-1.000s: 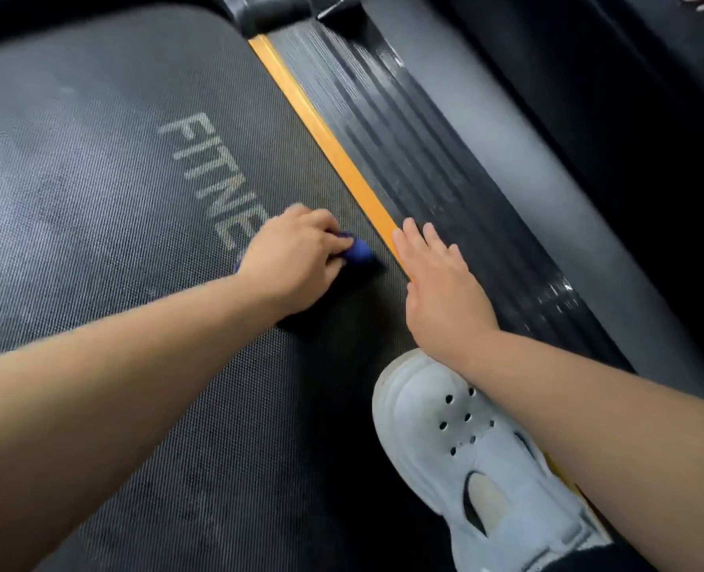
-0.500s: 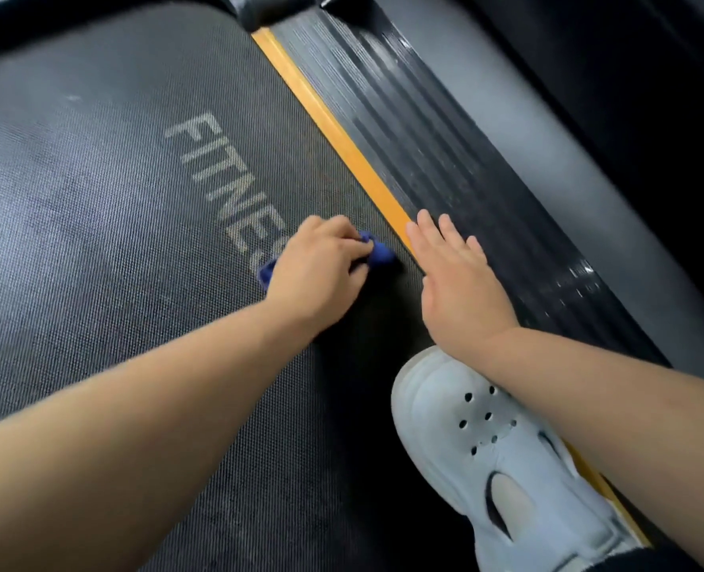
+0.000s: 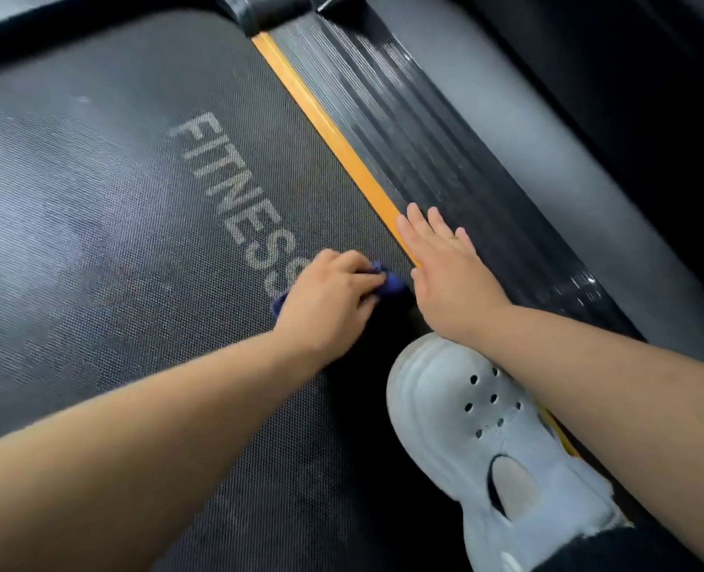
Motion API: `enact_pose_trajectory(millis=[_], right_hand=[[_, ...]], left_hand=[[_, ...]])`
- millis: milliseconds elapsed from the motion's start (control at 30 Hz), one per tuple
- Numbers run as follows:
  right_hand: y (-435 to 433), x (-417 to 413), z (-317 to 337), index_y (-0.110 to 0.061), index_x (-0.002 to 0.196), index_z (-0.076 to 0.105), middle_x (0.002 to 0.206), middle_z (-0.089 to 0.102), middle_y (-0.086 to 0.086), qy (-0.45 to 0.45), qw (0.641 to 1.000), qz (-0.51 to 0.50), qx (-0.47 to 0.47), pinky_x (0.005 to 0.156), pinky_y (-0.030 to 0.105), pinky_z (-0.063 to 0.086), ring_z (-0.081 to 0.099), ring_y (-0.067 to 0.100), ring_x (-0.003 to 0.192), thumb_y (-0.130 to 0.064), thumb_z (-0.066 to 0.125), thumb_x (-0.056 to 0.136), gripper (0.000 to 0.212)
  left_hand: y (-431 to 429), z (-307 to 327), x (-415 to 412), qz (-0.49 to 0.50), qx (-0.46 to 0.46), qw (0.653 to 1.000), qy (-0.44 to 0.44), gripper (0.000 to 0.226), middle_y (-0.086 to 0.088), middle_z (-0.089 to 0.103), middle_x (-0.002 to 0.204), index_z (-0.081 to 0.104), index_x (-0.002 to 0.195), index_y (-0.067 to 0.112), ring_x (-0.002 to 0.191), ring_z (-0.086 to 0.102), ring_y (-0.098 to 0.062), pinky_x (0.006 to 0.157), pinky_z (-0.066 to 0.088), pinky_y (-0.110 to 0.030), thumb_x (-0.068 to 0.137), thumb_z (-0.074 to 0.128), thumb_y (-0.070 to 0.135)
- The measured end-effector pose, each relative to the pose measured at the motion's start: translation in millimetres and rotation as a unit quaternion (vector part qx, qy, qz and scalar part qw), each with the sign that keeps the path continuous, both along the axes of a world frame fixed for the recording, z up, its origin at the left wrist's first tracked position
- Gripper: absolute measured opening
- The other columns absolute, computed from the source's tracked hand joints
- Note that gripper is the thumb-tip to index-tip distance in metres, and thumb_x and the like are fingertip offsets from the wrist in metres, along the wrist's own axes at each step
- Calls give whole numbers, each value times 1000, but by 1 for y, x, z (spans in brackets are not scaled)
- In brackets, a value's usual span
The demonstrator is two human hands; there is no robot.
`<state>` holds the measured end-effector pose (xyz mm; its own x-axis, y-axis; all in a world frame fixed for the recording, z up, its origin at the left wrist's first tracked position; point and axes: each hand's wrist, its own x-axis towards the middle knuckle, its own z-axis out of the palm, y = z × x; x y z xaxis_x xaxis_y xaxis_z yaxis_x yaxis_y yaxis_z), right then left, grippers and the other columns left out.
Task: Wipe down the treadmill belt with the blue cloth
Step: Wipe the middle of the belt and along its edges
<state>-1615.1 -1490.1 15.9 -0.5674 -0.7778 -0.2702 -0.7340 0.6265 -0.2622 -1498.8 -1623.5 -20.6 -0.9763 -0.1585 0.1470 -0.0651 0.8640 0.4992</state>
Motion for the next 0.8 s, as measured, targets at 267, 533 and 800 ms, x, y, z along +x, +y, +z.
enact_pose_trajectory(millis=[267, 533, 800], right_hand=[[1, -2, 6, -18, 152, 5, 160, -4, -2, -33, 999, 13, 8, 117, 40, 1, -6, 19, 147, -9, 38, 98, 64], [-16, -7, 48, -20, 153, 1, 160, -7, -2, -80, 987, 11, 140, 116, 41, 14, -4, 20, 147, -22, 41, 99, 67], [-41, 63, 77, -27, 152, 11, 160, 5, 2, -123, 977, 12, 172, 113, 36, 23, 20, 25, 144, -28, 43, 96, 65]], left_hand=[[-93, 15, -46, 320, -46, 941, -97, 33, -8, 51, 127, 63, 122, 25, 116, 41, -36, 97, 39, -41, 92, 49, 27], [-46, 45, 47, 89, 79, 983, -139, 53, 9, 37, 148, 33, 144, 38, 135, 35, -15, 109, 28, -30, 95, 49, 40], [-77, 38, 137, 153, -13, 875, -460, 110, 0, -26, 155, -13, 146, 43, 144, -17, -31, 103, 26, -69, 70, 63, 70]])
